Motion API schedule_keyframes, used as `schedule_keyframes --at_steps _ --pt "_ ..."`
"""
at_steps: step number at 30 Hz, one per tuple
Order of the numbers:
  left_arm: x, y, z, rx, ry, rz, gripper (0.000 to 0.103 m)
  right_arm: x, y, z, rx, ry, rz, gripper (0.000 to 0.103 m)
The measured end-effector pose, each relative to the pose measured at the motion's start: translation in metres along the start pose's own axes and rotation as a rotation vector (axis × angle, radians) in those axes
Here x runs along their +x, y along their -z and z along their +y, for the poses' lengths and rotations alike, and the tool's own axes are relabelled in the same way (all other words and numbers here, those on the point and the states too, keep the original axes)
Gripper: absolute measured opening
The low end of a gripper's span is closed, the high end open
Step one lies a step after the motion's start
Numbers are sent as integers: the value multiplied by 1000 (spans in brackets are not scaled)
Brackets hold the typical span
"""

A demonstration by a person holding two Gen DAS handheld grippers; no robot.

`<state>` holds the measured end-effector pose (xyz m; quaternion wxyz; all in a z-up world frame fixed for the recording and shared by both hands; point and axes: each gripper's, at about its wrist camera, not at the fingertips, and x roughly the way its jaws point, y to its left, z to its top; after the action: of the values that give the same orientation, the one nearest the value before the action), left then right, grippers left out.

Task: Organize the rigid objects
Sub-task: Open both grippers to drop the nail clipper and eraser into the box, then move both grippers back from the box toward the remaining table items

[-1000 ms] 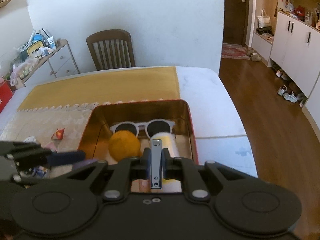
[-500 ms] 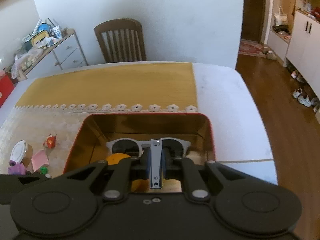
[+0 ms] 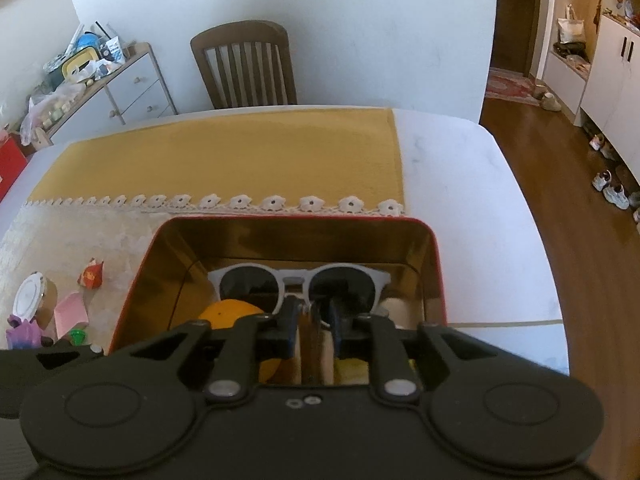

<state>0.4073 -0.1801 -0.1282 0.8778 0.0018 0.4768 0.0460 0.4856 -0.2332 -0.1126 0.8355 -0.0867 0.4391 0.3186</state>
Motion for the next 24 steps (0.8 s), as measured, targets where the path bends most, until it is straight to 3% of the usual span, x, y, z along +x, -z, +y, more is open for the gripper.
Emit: schedule_keyframes --at_steps 7,11,18,24 --pt "-2 2 -3 -9 5 0 40 -6 1 0 7 0 5 23" --pt "-9 6 -2 -23 22 -4 40 -13 3 -1 16 0 0 33" --pt "-26 9 6 -40 49 -42 43 -30 9 -1 32 4 -16 39" --pt "-44 13 9 -43 56 -72 43 -50 14 4 32 20 -42 50"
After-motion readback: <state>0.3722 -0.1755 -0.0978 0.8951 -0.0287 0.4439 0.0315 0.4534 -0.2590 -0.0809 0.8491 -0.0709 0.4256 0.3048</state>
